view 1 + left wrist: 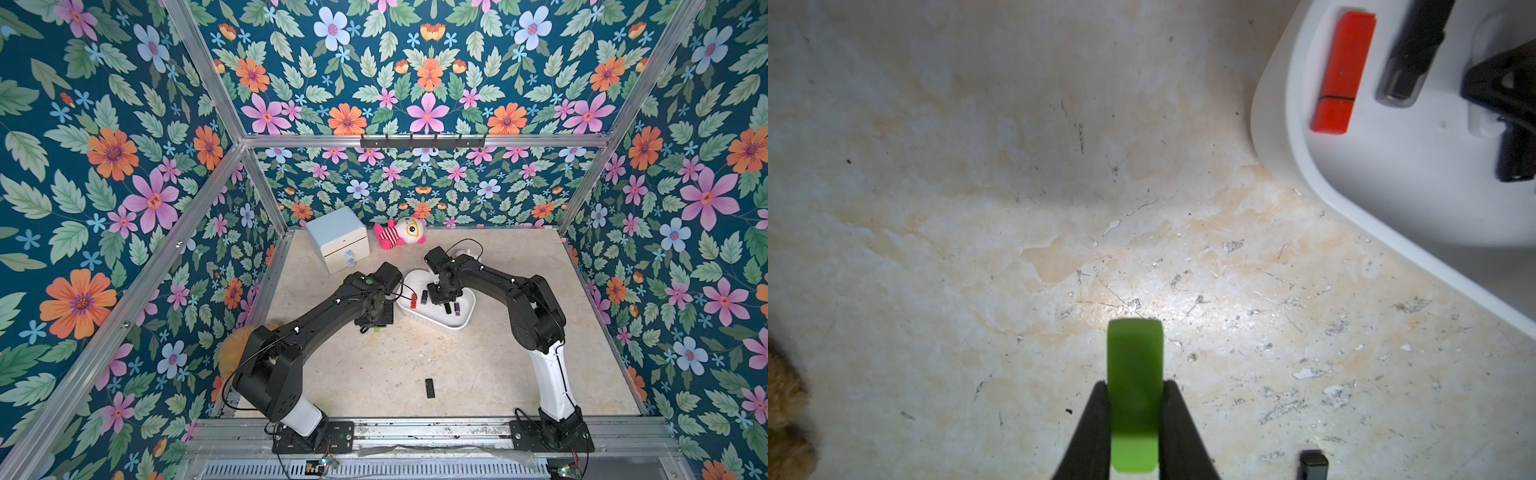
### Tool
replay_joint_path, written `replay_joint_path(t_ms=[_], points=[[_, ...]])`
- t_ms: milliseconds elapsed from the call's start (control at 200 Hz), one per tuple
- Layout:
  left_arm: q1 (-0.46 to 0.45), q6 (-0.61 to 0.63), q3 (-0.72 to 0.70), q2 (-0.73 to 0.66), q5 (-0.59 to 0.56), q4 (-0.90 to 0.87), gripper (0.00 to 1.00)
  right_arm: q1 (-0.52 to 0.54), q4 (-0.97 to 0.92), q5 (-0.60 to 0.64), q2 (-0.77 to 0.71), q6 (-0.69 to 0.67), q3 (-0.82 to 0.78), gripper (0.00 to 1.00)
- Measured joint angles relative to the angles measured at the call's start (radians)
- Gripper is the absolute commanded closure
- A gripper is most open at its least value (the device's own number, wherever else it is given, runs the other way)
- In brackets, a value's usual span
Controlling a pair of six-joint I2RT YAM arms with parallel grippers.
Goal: Put the usb flash drive into the storage box
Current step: Place the USB flash in the storage box.
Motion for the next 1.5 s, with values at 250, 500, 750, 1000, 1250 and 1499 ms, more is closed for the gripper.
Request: replay_joint_path(t_ms=[250, 500, 750, 1000, 1250, 1499], points=[[0.002, 0.000, 0.007, 0.004, 0.002, -0.001, 1.00, -0.002, -0.001, 0.018, 0.006, -0.013, 0.015, 0.63], [0.002, 0.000, 0.021, 0.004, 0.002, -0.007, 1.00, -0.003, -0.024, 0.045, -0.011, -0.018, 0.023, 0.56], [0.002, 0.022, 0.093, 0.036, 0.001, -0.023, 1.00, -0.004, -0.030, 0.079, -0.161, -0.003, -0.010, 0.52], [0.002, 0.076, 0.268, 0.169, 0.003, -0.033, 1.00, -0.005, -0.057, 0.155, -0.401, 0.068, -0.175, 0.47], [0.000, 0.141, 0.500, 0.352, 0.026, -0.034, 1.00, -0.006, -0.098, 0.207, -0.709, 0.193, -0.473, 0.41], [-0.011, 0.205, 0.679, 0.498, 0.055, -0.039, 1.00, -0.006, -0.137, 0.210, -0.870, 0.299, -0.613, 0.38]])
